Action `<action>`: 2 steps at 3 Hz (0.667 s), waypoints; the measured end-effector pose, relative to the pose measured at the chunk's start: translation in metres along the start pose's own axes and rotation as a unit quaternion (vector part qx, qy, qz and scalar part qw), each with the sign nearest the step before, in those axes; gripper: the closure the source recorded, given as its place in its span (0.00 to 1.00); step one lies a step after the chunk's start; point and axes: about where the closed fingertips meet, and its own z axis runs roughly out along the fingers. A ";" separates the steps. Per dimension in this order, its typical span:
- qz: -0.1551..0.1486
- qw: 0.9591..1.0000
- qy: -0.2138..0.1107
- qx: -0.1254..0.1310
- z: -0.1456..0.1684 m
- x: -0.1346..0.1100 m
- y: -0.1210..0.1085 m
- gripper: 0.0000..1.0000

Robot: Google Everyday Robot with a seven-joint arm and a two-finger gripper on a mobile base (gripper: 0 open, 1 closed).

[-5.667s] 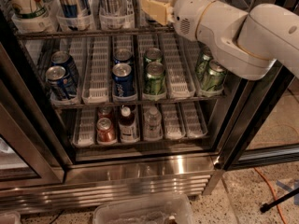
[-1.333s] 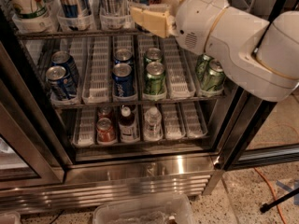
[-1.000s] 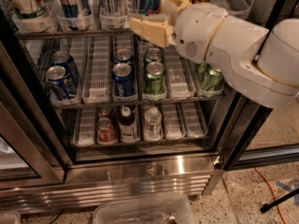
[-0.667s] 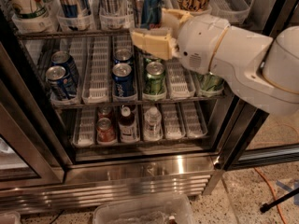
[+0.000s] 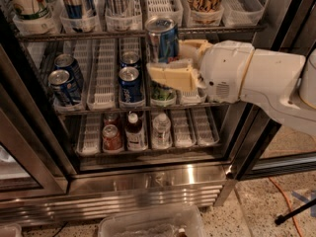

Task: Pick redbull can from top shelf of fridge

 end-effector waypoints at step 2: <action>0.012 0.999 0.020 -0.022 -0.013 0.013 0.019 1.00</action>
Offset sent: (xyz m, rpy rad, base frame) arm -0.0166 -0.0046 -0.0126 -0.0224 0.0399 0.0227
